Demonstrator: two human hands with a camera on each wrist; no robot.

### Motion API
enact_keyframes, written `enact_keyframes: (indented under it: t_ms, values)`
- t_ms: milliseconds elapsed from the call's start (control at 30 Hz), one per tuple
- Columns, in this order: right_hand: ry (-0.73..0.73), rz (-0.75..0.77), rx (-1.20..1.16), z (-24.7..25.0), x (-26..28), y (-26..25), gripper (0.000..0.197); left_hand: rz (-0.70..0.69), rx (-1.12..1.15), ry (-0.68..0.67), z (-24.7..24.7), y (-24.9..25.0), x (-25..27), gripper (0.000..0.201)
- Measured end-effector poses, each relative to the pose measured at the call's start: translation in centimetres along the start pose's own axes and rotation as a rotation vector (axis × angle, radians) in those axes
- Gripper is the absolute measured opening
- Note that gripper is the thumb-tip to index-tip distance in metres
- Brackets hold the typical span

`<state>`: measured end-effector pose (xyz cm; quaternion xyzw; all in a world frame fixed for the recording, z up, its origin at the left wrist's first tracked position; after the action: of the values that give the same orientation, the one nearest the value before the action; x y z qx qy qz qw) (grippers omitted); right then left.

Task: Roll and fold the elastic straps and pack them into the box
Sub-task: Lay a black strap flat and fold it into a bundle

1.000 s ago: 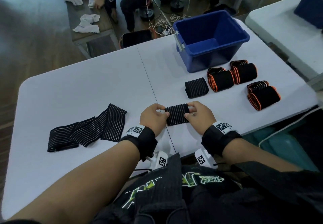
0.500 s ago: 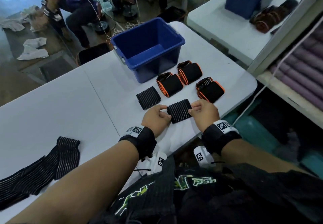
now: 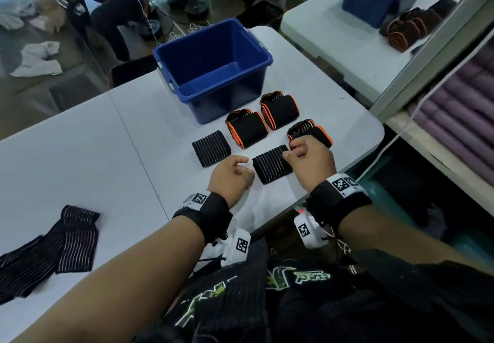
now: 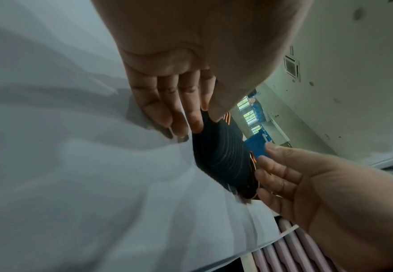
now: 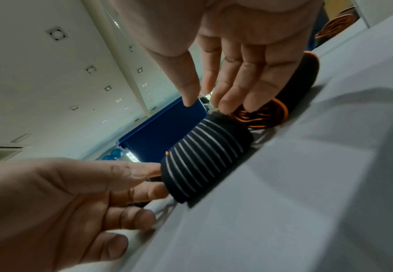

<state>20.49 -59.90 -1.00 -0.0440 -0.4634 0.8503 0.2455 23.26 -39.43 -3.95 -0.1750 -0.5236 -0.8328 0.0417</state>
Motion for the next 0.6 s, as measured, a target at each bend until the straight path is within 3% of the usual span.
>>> enact_keyframes:
  t_ms: [267, 600]
  values:
    - [-0.23, 0.162, 0.076, -6.6, 1.0, -5.8, 0.025, 0.047, 0.022, 0.128, 5.5, -2.6, 1.4, 0.019]
    - [-0.613, 0.365, 0.22, -19.6, 7.2, -12.1, 0.01, 0.212, 0.012, 0.557, 20.0, -11.1, 9.7, 0.016]
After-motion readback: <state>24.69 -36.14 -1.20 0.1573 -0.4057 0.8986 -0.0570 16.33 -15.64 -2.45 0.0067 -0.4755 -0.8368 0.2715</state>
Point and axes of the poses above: each hand's wrist, its own x-axis away from the middle knuckle, its own z-axis out of the back of the hand, y = z × x, the point moved 3 cm from there along -x, towards the middle knuckle, and after that the axes turned 4 degrees about y, right-handed, at the moved point
